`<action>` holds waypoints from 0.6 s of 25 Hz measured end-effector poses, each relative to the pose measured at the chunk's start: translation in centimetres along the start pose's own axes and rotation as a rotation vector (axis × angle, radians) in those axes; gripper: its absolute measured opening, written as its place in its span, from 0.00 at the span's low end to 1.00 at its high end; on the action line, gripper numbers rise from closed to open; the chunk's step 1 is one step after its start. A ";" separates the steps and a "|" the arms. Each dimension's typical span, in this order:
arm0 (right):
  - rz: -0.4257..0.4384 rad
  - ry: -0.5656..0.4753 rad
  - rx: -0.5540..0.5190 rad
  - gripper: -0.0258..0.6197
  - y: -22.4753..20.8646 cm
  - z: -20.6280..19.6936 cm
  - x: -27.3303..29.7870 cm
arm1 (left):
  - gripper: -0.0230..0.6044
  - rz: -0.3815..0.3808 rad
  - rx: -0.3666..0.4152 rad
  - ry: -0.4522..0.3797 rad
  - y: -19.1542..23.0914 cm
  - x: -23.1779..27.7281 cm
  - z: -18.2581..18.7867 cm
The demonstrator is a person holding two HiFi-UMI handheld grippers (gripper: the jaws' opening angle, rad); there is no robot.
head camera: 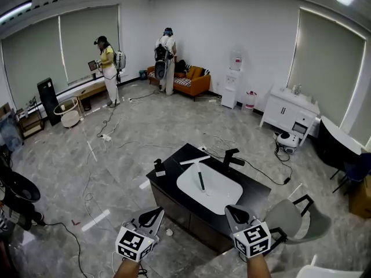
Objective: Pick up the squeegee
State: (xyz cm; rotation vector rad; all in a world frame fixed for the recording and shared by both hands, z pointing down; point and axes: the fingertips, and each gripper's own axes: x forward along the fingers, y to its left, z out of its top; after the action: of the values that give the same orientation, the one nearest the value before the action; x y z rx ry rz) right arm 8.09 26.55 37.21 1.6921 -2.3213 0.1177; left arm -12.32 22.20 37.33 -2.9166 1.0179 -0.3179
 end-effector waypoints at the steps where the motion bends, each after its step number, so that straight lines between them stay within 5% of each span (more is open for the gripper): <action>1: -0.005 -0.001 0.002 0.06 0.1 0.1 0.3 | 0.04 -0.004 0.000 -0.001 0.3 0.1 0.0; 15: 0.052 0.018 0.029 0.06 -3.3 0.3 8.1 | 0.04 0.024 -0.023 0.049 4.0 4.7 -0.6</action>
State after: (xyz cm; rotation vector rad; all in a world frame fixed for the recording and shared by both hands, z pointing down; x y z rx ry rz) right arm 8.85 17.96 38.76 1.6379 -2.3617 0.1769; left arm -11.28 16.14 38.39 -2.9286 1.0693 -0.3810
